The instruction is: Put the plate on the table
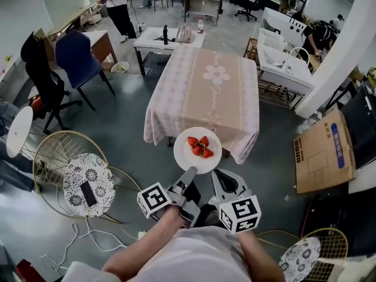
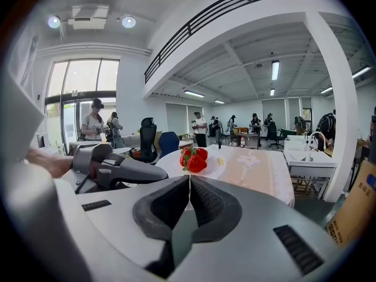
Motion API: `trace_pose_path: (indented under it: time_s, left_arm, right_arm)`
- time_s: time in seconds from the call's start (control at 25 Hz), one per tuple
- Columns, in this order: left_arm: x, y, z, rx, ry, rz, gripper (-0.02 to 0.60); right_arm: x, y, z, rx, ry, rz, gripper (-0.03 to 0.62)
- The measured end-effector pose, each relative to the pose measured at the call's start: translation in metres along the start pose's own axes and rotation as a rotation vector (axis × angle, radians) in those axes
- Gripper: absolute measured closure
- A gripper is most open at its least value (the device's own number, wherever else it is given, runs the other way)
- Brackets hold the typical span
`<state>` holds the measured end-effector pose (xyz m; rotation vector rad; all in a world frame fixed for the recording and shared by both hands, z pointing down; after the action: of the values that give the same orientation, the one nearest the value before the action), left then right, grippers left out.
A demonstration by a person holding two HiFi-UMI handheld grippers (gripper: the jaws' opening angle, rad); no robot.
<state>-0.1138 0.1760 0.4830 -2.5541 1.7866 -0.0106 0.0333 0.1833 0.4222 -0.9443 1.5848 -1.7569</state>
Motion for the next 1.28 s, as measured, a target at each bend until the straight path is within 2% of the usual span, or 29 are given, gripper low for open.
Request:
trace_pose_path:
  time_s: [0.44, 0.64, 0.84, 1.28]
  left_arm:
    - [0.043, -0.004, 0.005, 0.024, -0.006, 0.017, 0.563]
    - [0.067, -0.009, 0.002, 0.027, 0.011, 0.021, 0.563]
    - [0.092, -0.011, 0.0, 0.026, 0.019, 0.03, 0.563]
    - [0.149, -0.02, 0.001, 0.022, 0.034, 0.064, 0.563]
  right_arm:
    - [0.02, 0.006, 0.039, -0.036, 0.063, 0.07, 0.589]
    - [0.03, 0.007, 0.066, -0.008, 0.074, 0.058, 0.59]
    - [0.046, 0.008, 0.087, -0.051, 0.096, 0.06, 0.591]
    - [0.076, 0.009, 0.146, -0.025, 0.124, 0.069, 0.589]
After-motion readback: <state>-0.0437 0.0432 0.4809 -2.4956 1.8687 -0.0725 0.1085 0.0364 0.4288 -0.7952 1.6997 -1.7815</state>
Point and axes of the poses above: the fingertips, and each gripper's own axes: x forward along the fingers, z to its right, y out of its top, the point moved 7 cm from there along -x, backward along the fingers, and after that the axes turned 13 degrees about z, right-handed, at the moved point
